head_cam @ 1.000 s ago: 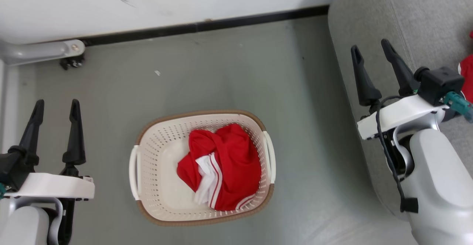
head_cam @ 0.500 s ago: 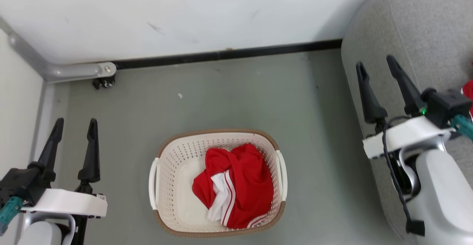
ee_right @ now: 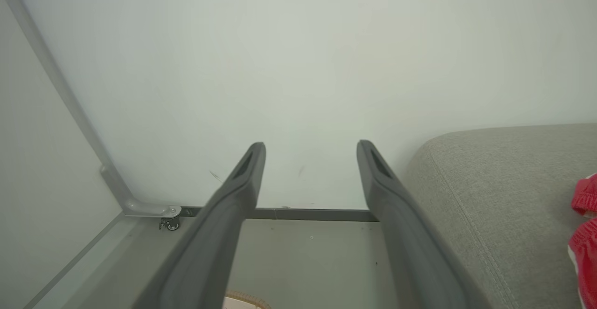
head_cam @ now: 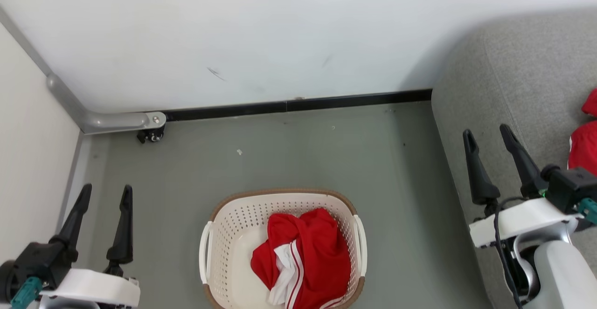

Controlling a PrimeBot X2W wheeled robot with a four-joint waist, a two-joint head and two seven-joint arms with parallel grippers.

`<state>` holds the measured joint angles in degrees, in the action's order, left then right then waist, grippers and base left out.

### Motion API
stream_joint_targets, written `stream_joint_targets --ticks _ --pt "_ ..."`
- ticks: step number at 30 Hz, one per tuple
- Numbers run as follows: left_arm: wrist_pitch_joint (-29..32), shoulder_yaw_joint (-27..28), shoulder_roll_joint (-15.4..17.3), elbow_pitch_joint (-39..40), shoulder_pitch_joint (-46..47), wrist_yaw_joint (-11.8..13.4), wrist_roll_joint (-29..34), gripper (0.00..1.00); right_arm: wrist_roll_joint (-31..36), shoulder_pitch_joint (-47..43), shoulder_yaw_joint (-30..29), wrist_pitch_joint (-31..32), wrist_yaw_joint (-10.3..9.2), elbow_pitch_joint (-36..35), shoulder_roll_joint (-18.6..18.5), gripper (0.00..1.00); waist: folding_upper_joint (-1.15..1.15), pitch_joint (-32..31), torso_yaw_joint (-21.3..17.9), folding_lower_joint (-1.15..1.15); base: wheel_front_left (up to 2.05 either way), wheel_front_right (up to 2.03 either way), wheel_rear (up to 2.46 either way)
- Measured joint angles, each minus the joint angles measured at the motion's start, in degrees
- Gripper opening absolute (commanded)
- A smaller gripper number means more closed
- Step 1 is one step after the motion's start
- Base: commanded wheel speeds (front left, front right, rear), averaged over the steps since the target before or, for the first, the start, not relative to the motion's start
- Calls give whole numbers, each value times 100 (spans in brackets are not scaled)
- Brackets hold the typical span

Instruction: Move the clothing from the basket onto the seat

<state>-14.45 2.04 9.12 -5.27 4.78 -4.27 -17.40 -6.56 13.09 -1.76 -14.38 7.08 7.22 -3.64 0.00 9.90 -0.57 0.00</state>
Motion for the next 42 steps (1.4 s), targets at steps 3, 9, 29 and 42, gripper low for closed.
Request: stream_joint_targets --ticks 3,9,29,42 --pt "0 4 -5 -34 -153 -22 46 100 0 -194 -30 0 0 -67 5 100 0 -127 14 0 0 0 0" --pt "0 65 -47 -63 -414 -90 102 100 1 -537 2 0 0 -221 16 100 0 -401 29 0 0 0 0" --pt "0 123 -146 -153 -928 -200 242 100 -1 -1207 20 0 0 -453 46 100 0 -938 47 -1 0 0 0" --pt "0 175 -156 -142 -1018 -246 242 100 -56 -1404 47 0 0 -565 58 100 0 -1010 87 -1 0 0 0"
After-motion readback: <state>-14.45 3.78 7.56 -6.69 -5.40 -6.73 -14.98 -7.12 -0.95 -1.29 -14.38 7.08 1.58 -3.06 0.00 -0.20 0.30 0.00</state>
